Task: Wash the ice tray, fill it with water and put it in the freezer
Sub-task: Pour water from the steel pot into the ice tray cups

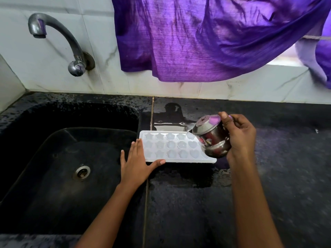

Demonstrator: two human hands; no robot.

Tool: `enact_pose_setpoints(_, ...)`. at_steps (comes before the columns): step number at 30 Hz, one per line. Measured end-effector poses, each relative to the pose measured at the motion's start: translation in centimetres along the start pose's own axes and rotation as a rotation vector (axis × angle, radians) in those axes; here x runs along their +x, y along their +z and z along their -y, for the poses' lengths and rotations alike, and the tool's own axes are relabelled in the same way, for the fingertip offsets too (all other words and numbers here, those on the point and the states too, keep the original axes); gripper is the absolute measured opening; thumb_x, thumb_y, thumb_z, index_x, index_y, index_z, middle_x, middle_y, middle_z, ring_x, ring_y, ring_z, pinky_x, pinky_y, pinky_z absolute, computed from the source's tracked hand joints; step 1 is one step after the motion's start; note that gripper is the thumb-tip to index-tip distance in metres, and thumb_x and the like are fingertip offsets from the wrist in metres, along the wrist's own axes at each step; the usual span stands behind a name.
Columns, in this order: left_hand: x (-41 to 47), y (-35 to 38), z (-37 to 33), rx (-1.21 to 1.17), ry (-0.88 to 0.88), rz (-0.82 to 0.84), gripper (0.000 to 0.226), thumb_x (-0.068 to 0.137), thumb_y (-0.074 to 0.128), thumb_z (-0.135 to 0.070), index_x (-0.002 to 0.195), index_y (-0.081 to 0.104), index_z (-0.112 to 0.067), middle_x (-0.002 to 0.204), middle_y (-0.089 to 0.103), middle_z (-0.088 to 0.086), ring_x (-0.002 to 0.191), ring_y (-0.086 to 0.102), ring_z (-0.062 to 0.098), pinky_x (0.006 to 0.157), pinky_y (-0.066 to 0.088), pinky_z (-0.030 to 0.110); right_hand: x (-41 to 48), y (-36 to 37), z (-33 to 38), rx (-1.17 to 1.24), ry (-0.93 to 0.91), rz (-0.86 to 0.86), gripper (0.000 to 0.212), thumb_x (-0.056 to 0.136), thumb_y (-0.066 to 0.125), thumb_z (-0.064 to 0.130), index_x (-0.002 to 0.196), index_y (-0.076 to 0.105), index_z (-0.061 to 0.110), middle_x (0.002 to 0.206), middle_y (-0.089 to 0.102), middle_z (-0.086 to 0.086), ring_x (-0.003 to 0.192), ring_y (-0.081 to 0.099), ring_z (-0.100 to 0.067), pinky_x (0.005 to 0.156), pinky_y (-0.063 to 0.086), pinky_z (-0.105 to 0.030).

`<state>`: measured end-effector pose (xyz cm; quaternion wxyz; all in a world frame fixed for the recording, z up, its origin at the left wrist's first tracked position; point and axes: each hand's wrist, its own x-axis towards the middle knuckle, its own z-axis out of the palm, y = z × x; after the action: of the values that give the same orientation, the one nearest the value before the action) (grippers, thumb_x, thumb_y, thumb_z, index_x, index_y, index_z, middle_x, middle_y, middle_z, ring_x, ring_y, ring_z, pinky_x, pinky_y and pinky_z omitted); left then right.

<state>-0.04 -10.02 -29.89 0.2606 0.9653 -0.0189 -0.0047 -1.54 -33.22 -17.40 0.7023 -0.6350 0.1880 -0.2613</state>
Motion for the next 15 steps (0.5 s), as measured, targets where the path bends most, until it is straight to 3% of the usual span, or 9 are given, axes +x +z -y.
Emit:
enact_pose_setpoints(6,0.0,0.0,0.0,0.010,-0.004,0.005,0.114,0.067,0.039,-0.083,0.151,0.000,-0.016,0.160,0.004,-0.003,0.145,-0.003,0.008,0.115,-0.010,0.042,0.0,0.5,-0.4,0.144,0.082,0.010,0.012,0.073,0.074,0.026,0.072,0.063,0.020,0.090,0.069,-0.005,0.089,0.064,-0.017,0.069,0.052,-0.025)
enact_pose_setpoints(12,0.0,0.0,0.0,0.011,-0.003,0.008,0.115,0.067,0.038,-0.084,0.151,-0.002,-0.016,0.160,0.003,-0.003,0.145,-0.004,0.008,0.115,-0.011,0.041,-0.4,1.7,-0.7,0.122,0.094,0.050,0.014,0.076,0.073,0.021,0.069,0.062,0.019,0.083,0.067,-0.004,0.084,0.061,-0.017,0.078,0.053,-0.035)
enact_pose_setpoints(15,0.0,0.0,0.0,0.005,-0.001,0.009,0.117,0.063,0.033,-0.086,0.151,-0.001,-0.016,0.160,0.003,-0.003,0.145,-0.004,0.008,0.115,-0.011,0.042,-0.6,2.1,-0.6,0.074,0.071,0.063,0.015,0.077,0.073,0.022,0.067,0.061,0.021,0.075,0.066,0.003,0.076,0.060,-0.013,0.069,0.053,-0.029)
